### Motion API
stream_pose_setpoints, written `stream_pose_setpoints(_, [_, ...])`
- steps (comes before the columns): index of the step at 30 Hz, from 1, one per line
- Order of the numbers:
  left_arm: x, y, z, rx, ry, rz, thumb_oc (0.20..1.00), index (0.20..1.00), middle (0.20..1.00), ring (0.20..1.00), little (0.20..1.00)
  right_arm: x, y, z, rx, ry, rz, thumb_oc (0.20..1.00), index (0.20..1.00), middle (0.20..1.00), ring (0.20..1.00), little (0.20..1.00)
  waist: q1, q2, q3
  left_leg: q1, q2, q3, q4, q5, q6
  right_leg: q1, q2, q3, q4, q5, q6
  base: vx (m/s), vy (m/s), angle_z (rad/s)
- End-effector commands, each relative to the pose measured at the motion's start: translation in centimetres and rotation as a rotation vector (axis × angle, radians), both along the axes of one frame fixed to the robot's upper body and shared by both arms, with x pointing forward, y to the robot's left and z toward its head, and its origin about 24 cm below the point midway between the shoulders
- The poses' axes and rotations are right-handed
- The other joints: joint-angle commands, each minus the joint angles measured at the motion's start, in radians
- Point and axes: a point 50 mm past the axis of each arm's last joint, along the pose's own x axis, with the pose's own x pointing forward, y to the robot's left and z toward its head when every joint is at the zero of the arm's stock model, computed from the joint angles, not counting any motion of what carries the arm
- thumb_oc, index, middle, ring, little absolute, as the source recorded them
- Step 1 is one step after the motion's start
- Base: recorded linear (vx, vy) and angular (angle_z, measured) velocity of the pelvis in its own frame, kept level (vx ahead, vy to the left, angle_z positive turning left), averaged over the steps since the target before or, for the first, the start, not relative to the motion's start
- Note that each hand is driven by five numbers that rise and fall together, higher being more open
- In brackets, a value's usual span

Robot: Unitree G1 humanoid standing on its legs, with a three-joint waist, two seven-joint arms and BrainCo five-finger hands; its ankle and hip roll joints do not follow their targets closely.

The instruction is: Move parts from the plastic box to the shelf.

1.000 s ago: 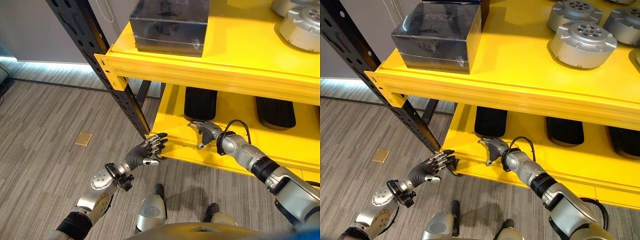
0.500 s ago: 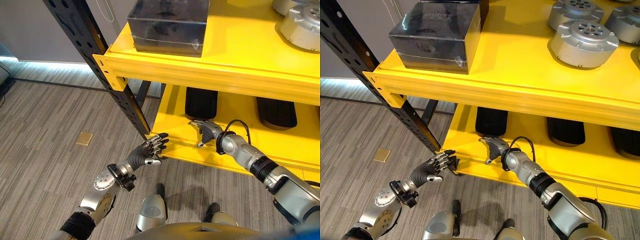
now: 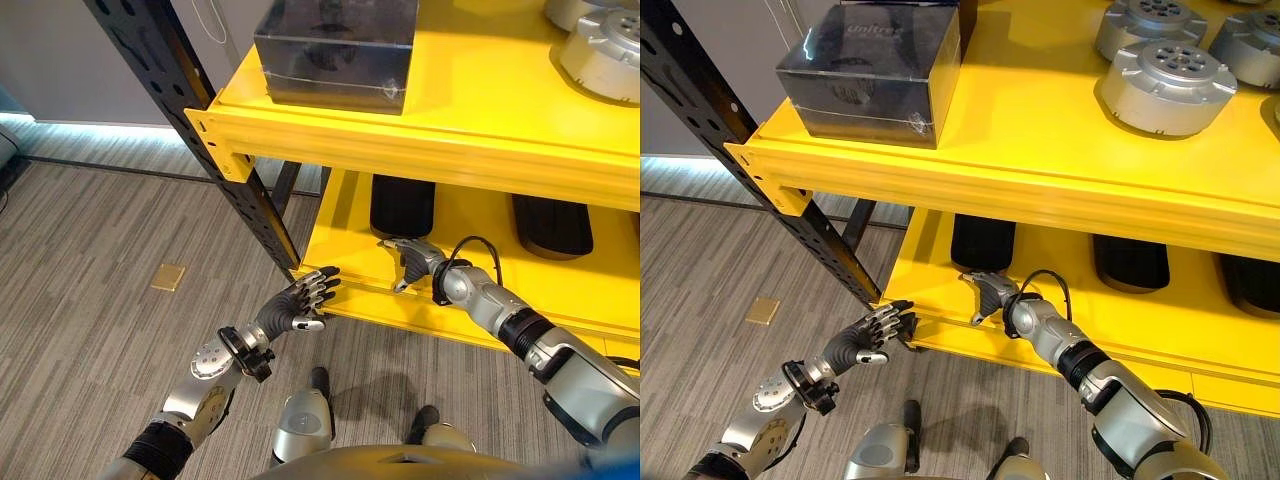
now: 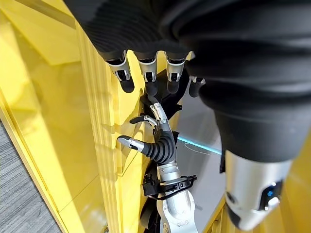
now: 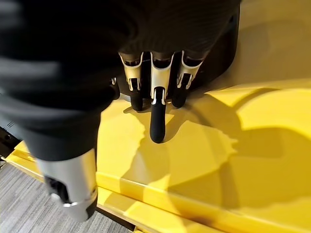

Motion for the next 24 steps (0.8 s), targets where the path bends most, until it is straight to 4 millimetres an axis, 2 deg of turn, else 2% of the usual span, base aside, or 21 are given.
stream_pose_setpoints(1, [0.2,-0.9,1.1,-0.061,-0.074,-0.040,1.000,1.000,1.000,1.000,1.000,-0.1,1.1,0.9,0.100,-0.001,0.051,1.000,1.000,1.000,1.000,1.000,0.014,-0.011,0.010,0.047,0.114,0.091,-0.012,0.084,-0.058,-0.024,-0.060,0.003,0.088,0.016,0.071,-0.02,0.019,-0.04])
stream_pose_setpoints(3, [-0.1,-0.4,1.0,-0.083,-0.068,-0.007,1.000,1.000,1.000,1.000,1.000,-1.3,1.2,0.8,0.175,0.020,0.078,1.000,1.000,1.000,1.000,1.000,0.000,-0.016,0.008,0.051,0.116,0.095,-0.020,0.088,-0.060,-0.022,-0.055,0.009,0.075,0.022,0.074,-0.04,0.007,-0.01])
stream_pose_setpoints(4, [-0.2,-0.3,1.0,-0.081,-0.071,0.005,1.000,1.000,1.000,1.000,1.000,-1.7,1.2,0.8,0.203,0.035,0.088,1.000,1.000,1.000,1.000,1.000,-0.005,-0.017,0.009,0.046,0.118,0.110,-0.025,0.104,-0.049,-0.027,-0.053,-0.002,0.065,0.039,0.063,-0.07,0.001,-0.02])
stream_pose_setpoints(6, [-0.6,0.2,0.8,-0.027,-0.086,0.042,1.000,1.000,1.000,1.000,1.000,-3.4,1.6,1.2,0.347,0.120,0.125,1.000,1.000,1.000,1.000,1.000,-0.026,-0.028,0.004,0.052,0.122,0.120,-0.038,0.111,-0.052,-0.025,-0.050,0.005,0.044,0.050,0.069,-0.02,-0.006,-0.01])
stream_pose_setpoints(7, [-0.7,0.3,0.8,-0.005,-0.095,0.052,1.000,1.000,1.000,1.000,1.000,-4.1,1.6,1.3,0.396,0.149,0.133,1.000,1.000,1.000,1.000,1.000,-0.032,-0.033,0.000,0.064,0.121,0.111,-0.043,0.101,-0.064,-0.018,-0.050,0.020,0.041,0.042,0.083,0.00,0.000,0.00])
stream_pose_setpoints(8, [-0.8,0.6,0.9,0.002,-0.104,0.072,1.000,1.000,1.000,1.000,1.000,-5.0,1.6,1.8,0.480,0.183,0.143,1.000,1.000,1.000,1.000,1.000,-0.043,-0.038,0.000,0.061,0.125,0.131,-0.049,0.116,-0.056,-0.021,-0.052,0.009,0.026,0.063,0.077,0.02,-0.021,-0.06])
stream_pose_setpoints(9, [-1.0,0.7,0.7,-0.014,-0.084,0.093,1.000,1.000,1.000,1.000,1.000,-6.0,1.4,2.0,0.571,0.230,0.139,1.000,1.000,1.000,1.000,1.000,-0.055,-0.045,-0.007,0.077,0.125,0.127,-0.059,0.106,-0.069,-0.011,-0.055,0.024,0.015,0.060,0.096,-0.03,-0.017,-0.08])
stream_pose_setpoints(10, [-1.1,0.7,0.6,-0.019,-0.080,0.096,1.000,1.000,1.000,1.000,1.000,-6.1,1.3,2.1,0.592,0.235,0.132,1.000,1.000,1.000,1.000,1.000,-0.055,-0.045,-0.009,0.078,0.125,0.128,-0.060,0.107,-0.070,-0.010,-0.055,0.024,0.012,0.062,0.097,0.01,-0.014,-0.24])
stream_pose_setpoints(11, [-1.4,0.8,0.4,-0.034,-0.069,0.122,1.000,1.000,1.000,1.000,1.000,-7.5,1.0,2.2,0.698,0.258,0.109,1.000,1.000,1.000,1.000,1.000,-0.075,-0.051,-0.015,0.089,0.127,0.140,-0.075,0.112,-0.072,-0.005,-0.060,0.030,-0.015,0.083,0.109,-0.03,-0.007,-0.28])
stream_pose_setpoints(12, [-1.5,0.8,0.4,-0.037,-0.066,0.123,1.000,1.000,1.000,1.000,1.000,-7.7,0.9,2.2,0.712,0.262,0.103,1.000,1.000,1.000,1.000,1.000,-0.077,-0.052,-0.016,0.091,0.127,0.142,-0.078,0.113,-0.072,-0.004,-0.060,0.031,-0.020,0.086,0.110,-0.06,-0.011,-0.29])
stream_pose_setpoints(15, [-1.9,1.0,0.9,-0.071,-0.142,0.167,1.000,1.000,1.000,1.000,1.000,-9.0,-0.7,2.3,0.903,0.239,-0.014,1.000,1.000,1.000,1.000,1.000,-0.121,-0.062,-0.026,0.113,0.127,0.169,-0.097,0.115,-0.075,0.001,-0.066,0.048,-0.071,0.127,0.130,-0.06,-0.008,-0.20])
stream_pose_setpoints(18, [-2.0,0.9,0.4,-0.082,-0.113,0.166,1.000,1.000,1.000,1.000,1.000,-9.4,-1.7,2.3,0.977,0.200,-0.088,1.000,1.000,1.000,1.000,1.000,-0.142,-0.067,-0.033,0.122,0.126,0.184,-0.104,0.114,-0.077,-0.001,-0.070,0.058,-0.092,0.147,0.140,-0.06,-0.002,-0.23])
stream_pose_setpoints(19, [-2.3,1.2,0.2,-0.071,-0.119,0.189,1.000,1.000,1.000,1.000,1.000,-10.0,-3.6,1.8,1.084,0.156,-0.212,1.000,1.000,1.000,1.000,1.000,-0.171,-0.070,-0.042,0.133,0.126,0.203,-0.105,0.107,-0.076,-0.002,-0.068,0.070,-0.109,0.158,0.146,-0.06,0.005,-0.40])
stream_pose_setpoints(20, [-2.5,1.4,0.0,-0.096,-0.099,0.201,1.000,1.000,1.000,1.000,1.000,-10.3,-4.7,1.3,1.120,0.140,-0.287,1.000,1.000,1.000,1.000,1.000,-0.186,-0.070,-0.048,0.138,0.125,0.211,-0.105,0.103,-0.076,-0.001,-0.064,0.077,-0.114,0.158,0.145,-0.06,0.006,-0.39])
stream_pose_setpoints(24, [-3.1,2.0,-0.1,-0.226,-0.068,0.251,1.000,1.000,1.000,1.000,1.000,-11.7,-6.8,-0.3,1.199,0.142,-0.448,1.000,1.000,1.000,1.000,1.000,-0.215,-0.069,-0.060,0.155,0.119,0.225,-0.103,0.093,-0.068,0.007,-0.055,0.099,-0.124,0.157,0.140,-0.01,0.010,-0.29])
